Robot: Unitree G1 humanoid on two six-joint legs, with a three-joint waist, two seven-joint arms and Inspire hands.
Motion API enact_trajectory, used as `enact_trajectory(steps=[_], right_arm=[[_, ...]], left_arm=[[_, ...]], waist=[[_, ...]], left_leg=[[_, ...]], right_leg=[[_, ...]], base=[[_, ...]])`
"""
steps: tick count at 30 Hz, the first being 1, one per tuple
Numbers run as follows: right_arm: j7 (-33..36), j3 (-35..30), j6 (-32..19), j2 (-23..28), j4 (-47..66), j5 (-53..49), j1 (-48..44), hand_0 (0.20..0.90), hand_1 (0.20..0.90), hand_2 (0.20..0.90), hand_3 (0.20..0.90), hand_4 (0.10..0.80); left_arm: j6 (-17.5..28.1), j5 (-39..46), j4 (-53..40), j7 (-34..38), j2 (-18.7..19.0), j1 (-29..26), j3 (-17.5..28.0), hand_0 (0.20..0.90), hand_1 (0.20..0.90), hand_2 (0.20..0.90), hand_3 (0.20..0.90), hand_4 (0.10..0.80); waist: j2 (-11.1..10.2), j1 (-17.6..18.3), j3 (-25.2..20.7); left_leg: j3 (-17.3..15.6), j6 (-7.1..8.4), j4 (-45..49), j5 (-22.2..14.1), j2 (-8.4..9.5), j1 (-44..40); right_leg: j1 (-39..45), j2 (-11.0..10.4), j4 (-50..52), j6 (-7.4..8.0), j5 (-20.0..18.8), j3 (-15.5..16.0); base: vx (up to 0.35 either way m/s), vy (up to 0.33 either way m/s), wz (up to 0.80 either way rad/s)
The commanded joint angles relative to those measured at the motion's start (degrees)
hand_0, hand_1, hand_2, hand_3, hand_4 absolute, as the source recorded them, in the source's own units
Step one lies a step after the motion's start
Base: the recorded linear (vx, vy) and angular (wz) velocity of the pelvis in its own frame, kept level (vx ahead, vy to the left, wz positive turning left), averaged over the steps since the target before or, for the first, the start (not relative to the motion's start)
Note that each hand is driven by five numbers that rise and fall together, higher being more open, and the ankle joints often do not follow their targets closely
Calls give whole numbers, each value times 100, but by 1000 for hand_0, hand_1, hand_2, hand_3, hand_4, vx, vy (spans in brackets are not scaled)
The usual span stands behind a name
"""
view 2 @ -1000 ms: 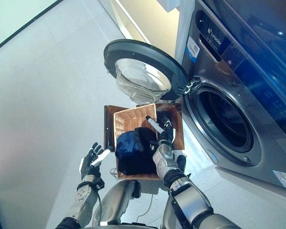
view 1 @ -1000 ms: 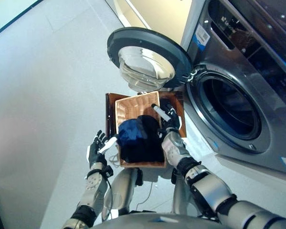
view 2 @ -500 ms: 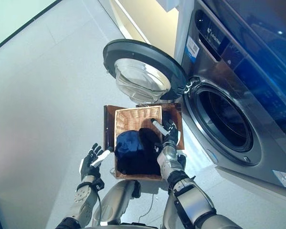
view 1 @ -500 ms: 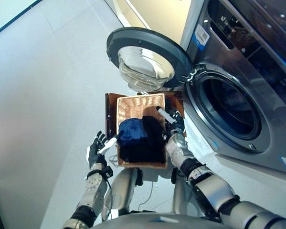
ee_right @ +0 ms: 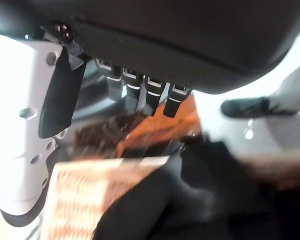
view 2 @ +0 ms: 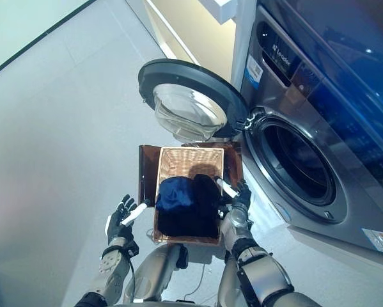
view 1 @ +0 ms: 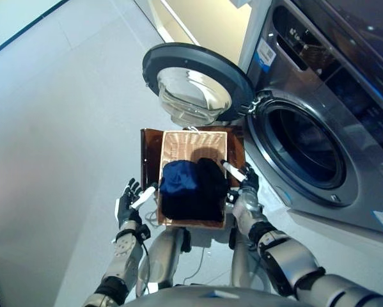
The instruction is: Pick up the clothes and place them into the washing machine
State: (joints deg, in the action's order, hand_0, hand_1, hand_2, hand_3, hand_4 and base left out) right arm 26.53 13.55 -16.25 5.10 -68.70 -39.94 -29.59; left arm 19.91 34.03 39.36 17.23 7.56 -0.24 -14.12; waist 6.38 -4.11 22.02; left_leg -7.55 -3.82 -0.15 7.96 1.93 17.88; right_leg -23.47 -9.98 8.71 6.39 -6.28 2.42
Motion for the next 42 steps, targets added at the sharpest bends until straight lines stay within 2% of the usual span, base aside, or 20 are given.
enact_trajectory(steps=[1, 9, 12, 16, 17, 18, 19, 20, 22, 26, 34, 42], right_arm=[[186, -95, -217, 48, -6, 437, -43, 900, 900, 900, 900, 800], [599, -176, -226, 173, 122, 1059, 251, 900, 900, 900, 900, 800], [814, 266, -71, 320, 1105, 2193, 567, 900, 900, 900, 900, 800], [757, 945, 355, 870, 2246, 4131, 823, 900, 900, 900, 900, 800], [757, 945, 355, 870, 2246, 4131, 823, 900, 900, 900, 900, 800], [682, 1282, 594, 1156, 2675, 5115, 755, 900, 900, 900, 900, 800], [613, 1446, 681, 1272, 2771, 5556, 696, 900, 900, 900, 900, 800], [613, 1446, 681, 1272, 2771, 5556, 696, 900, 900, 900, 900, 800], [588, 1858, 965, 1478, 2728, 6754, 446, 900, 900, 900, 900, 800], [461, 2497, 1271, 1424, 2364, 7992, -34, 900, 900, 900, 900, 800], [207, 3113, 1430, 1032, 2222, 8750, -493, 900, 900, 900, 900, 800], [-5, 3480, 1435, 547, 1840, 8810, -725, 900, 900, 900, 900, 800]], left_arm=[[405, -261, -27, 114, 213, -73, 170, 900, 900, 900, 900, 800], [449, -361, 86, 200, 233, -54, 275, 900, 900, 900, 900, 800], [487, -509, 125, 306, 253, -58, 346, 900, 900, 900, 900, 800], [545, -752, 348, 402, 266, -99, 461, 900, 900, 900, 900, 800], [545, -752, 348, 402, 266, -98, 461, 900, 900, 900, 900, 800], [545, -866, 557, 389, 278, -159, 492, 900, 900, 900, 900, 800], [552, -920, 618, 378, 271, -171, 489, 900, 900, 900, 900, 800], [552, -920, 618, 378, 271, -170, 489, 900, 900, 900, 900, 800], [537, -1039, 1023, 363, 275, -274, 515, 900, 900, 900, 900, 800], [503, -1117, 1512, 363, 243, -459, 495, 900, 900, 900, 900, 800], [436, -1049, 1875, 426, 219, -611, 479, 900, 900, 900, 900, 800], [436, -959, 1819, 454, 197, -697, 415, 900, 900, 900, 900, 800]], waist=[[-99, -52, -179], [-159, 25, -213], [-213, 85, -223], [-284, 174, -223], [-284, 173, -226], [-310, 186, -213], [-317, 182, -214], [-317, 181, -217], [-328, 160, -205], [-320, 108, -240], [-381, 21, -281], [-397, -48, -229]], left_leg=[[8, 320, 491, -483, 26, 324], [10, 313, 484, -485, 9, 265], [0, 315, 475, -452, -5, 264], [23, 322, 482, -440, -10, 234], [23, 322, 483, -440, -10, 236], [41, 328, 490, -433, -6, 210], [51, 331, 494, -431, -6, 207], [50, 331, 494, -431, -6, 210], [93, 337, 516, -442, 2, 184], [110, 354, 505, -408, -4, 205], [136, 375, 469, -361, -12, 184], [190, 384, 407, -288, -12, 177]], right_leg=[[14, -151, 141, -66, 304, -28], [84, -137, 141, -55, 303, -31], [88, -118, 118, -50, 272, -34], [133, -120, 118, -29, 269, -6], [131, -119, 118, -29, 268, -7], [161, -124, 128, -22, 278, 11], [167, -130, 131, -17, 279, 10], [164, -129, 130, -17, 278, 9], [211, -139, 150, -6, 315, 26], [189, -136, 134, -7, 297, 44], [234, -126, 108, -7, 289, 57], [238, -126, 99, -23, 266, 115]], base=[[0, 0, 0], [0, 0, 0], [0, 0, 0], [-1, -3, -1], [0, 0, 0], [0, 0, 0], [0, 0, 0], [0, 0, 0], [-3, -6, 2], [-11, -4, 1], [-6, -2, 2], [-30, -3, 1]])
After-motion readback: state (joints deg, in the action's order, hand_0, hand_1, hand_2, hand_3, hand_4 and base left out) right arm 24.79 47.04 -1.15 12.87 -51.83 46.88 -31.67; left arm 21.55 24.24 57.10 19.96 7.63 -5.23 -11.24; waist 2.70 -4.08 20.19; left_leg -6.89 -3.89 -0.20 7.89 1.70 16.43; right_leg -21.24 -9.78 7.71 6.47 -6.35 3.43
